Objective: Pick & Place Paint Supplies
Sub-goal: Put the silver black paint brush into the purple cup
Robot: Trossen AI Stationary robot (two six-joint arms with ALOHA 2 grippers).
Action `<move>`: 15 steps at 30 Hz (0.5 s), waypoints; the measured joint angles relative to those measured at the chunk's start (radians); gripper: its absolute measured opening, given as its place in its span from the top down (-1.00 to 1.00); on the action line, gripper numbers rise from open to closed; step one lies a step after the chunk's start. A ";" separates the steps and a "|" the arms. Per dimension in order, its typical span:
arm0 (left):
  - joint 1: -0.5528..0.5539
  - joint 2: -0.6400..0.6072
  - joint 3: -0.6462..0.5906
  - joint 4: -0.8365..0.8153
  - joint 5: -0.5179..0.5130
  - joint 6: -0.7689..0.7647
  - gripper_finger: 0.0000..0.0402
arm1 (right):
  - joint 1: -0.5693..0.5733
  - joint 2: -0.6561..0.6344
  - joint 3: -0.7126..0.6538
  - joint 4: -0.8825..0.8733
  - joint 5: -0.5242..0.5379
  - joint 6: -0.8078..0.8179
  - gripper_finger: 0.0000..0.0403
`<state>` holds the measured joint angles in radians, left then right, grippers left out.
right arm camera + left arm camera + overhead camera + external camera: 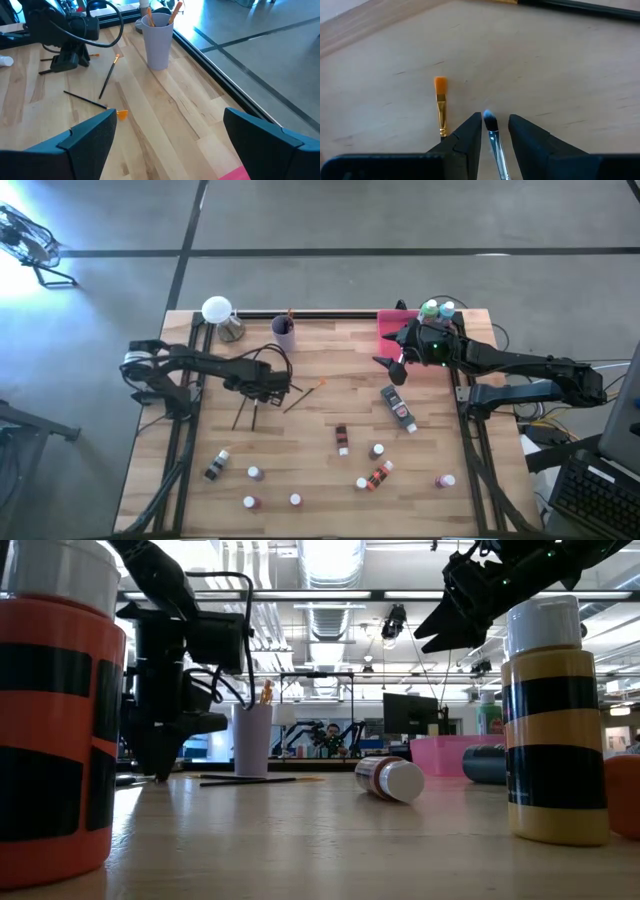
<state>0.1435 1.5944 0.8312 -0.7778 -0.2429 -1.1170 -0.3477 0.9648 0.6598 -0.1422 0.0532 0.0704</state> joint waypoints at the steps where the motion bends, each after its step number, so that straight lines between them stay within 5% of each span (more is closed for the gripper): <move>1: 0.002 0.000 0.000 0.000 0.000 -0.001 0.45 | 0.000 0.000 0.000 0.000 0.000 0.000 -0.80; 7: 0.004 0.000 -0.002 0.006 0.000 -0.003 0.49 | 0.000 0.000 0.000 0.000 0.000 0.000 -0.80; 15: 0.004 0.001 -0.002 0.019 0.000 -0.005 0.79 | 0.000 0.000 0.000 0.000 0.000 0.000 -0.80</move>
<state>0.1474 1.5951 0.8293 -0.7589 -0.2424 -1.1219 -0.3473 0.9646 0.6598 -0.1421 0.0532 0.0704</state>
